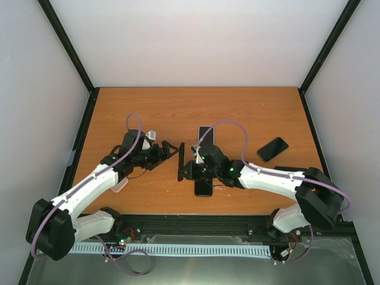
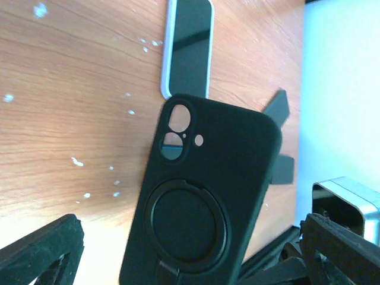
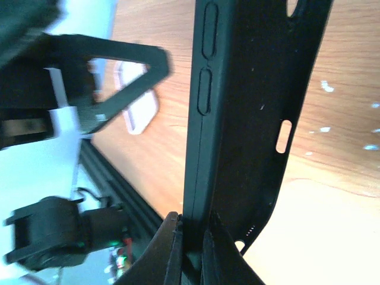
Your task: Put the phone into the phone case
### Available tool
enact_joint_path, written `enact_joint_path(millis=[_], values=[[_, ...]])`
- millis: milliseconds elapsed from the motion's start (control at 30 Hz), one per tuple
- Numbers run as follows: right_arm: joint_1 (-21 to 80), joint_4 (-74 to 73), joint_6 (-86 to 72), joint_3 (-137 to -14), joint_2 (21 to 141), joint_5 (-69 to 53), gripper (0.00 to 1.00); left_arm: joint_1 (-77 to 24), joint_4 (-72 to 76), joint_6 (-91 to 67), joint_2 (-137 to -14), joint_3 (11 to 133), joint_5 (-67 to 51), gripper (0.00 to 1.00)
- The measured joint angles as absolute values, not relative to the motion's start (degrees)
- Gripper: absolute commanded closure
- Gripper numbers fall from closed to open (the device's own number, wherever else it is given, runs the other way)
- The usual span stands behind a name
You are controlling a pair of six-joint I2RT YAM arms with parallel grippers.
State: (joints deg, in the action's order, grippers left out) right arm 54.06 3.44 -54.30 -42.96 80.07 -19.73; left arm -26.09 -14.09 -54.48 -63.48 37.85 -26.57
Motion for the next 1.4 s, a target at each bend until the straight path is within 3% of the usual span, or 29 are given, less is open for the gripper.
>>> enact_joint_path(millis=[233,467,700,1100,1400], values=[[55.72,-11.09,-52.29,-53.41,89.67,-11.86,0.90,-21.89,-19.07,-52.95,-62.19,38.30,-22.50,0.01],[56.36,-14.04,-50.74,-63.51,102.45,-10.96,0.58,-11.33,-18.46,-52.58,-62.02,29.34,-26.02,0.02],[54.43,-16.47,-48.01,-64.95,101.80,-9.58,0.34,-10.98,-17.89,-49.95,-62.00,28.75,-28.47,0.01],[27.90,-27.79,-45.10,-56.84,85.80,1.15,0.03,-10.98,-16.10,-46.35,-66.02,28.88,-30.28,0.03],[9.54,-32.64,-46.52,-56.10,85.80,4.73,0.04,-10.98,-15.00,-44.75,-68.45,29.89,-30.33,0.01]])
